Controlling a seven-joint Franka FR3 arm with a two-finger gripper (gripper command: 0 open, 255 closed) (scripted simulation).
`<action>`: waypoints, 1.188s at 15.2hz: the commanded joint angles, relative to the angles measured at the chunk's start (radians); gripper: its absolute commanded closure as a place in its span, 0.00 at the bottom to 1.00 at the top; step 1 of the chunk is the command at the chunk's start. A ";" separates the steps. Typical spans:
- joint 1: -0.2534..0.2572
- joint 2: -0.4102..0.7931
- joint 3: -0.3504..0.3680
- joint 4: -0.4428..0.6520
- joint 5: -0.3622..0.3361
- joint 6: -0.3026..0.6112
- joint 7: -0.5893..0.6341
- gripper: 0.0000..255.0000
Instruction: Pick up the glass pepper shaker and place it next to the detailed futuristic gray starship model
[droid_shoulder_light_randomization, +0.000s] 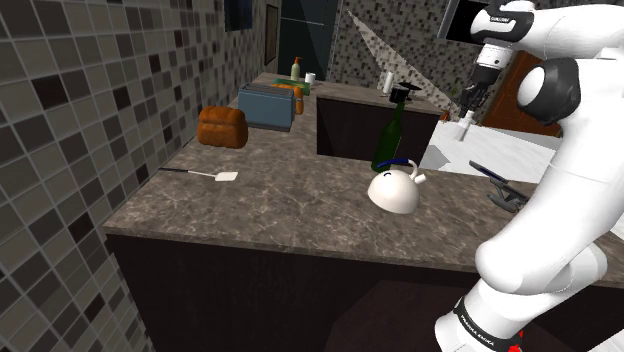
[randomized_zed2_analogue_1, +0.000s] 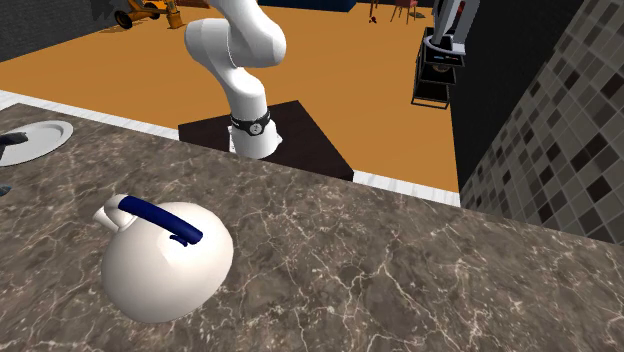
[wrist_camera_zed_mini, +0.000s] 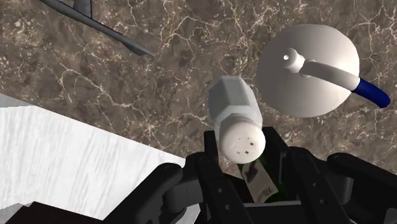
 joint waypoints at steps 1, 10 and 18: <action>-0.040 0.048 -0.021 0.054 0.020 -0.015 -0.057 1.00; -0.142 0.165 -0.055 0.149 0.073 -0.012 -0.177 1.00; -0.117 0.130 -0.053 -0.009 0.057 0.114 -0.176 1.00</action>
